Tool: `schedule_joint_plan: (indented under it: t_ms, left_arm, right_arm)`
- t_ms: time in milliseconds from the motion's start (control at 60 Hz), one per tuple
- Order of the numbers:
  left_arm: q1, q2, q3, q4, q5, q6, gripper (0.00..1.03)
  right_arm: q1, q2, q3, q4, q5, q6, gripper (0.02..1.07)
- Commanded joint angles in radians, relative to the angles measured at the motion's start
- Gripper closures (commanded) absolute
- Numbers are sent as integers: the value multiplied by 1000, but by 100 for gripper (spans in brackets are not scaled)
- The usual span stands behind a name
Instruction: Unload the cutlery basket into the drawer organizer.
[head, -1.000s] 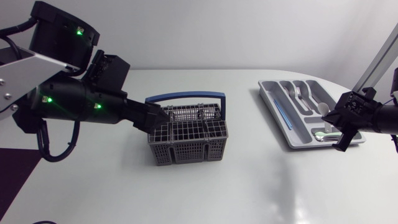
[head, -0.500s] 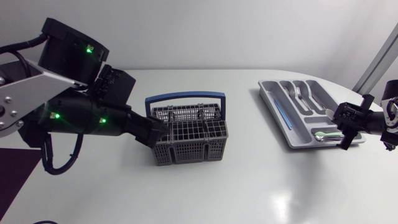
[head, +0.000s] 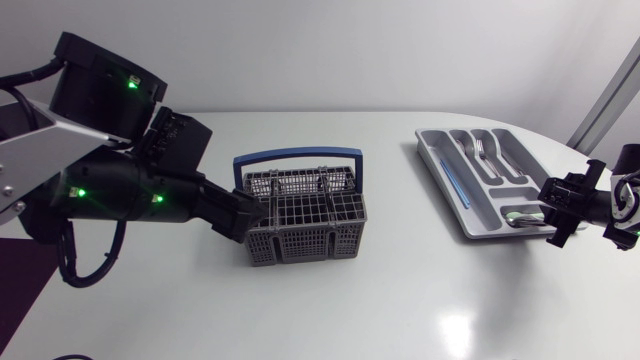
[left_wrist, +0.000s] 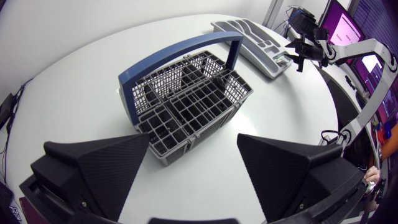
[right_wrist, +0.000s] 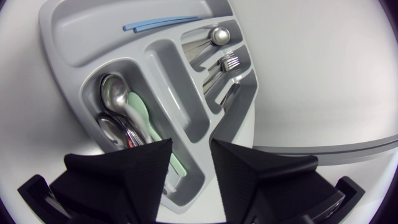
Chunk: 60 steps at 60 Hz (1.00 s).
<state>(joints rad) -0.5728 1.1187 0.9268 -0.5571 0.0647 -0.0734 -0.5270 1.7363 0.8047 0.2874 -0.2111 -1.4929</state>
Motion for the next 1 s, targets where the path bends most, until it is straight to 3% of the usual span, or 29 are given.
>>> schedule_joint_plan:
  t_ms: [0, 167, 333, 467, 650, 850, 983]
  left_arm:
    - [-12, -14, -36, -9, -9, 20, 4]
    - [-21, -20, -48, -13, -9, 20, 4]
    - [-27, -23, -66, -30, -9, 32, 4]
    - [-27, -26, -77, -43, -9, 40, 4]
    - [-29, -25, -91, -52, -9, 38, 4]
    - [-33, -26, -100, -60, -9, 37, 4]
    - [-33, -25, -111, -60, -9, 37, 4]
  right_arm:
    - [-11, -38, -27, -1, 7, -18, 20]
    - [-7, -149, -35, -103, -4, 60, 12]
    - [44, -276, 1, -412, -57, 183, 9]
    - [105, -366, 5, -573, -80, 263, 9]
    - [228, -489, 16, -781, -128, 402, 9]
    - [438, -537, 70, -988, -146, 668, 9]
    - [538, -543, 113, -1044, -174, 819, 14]
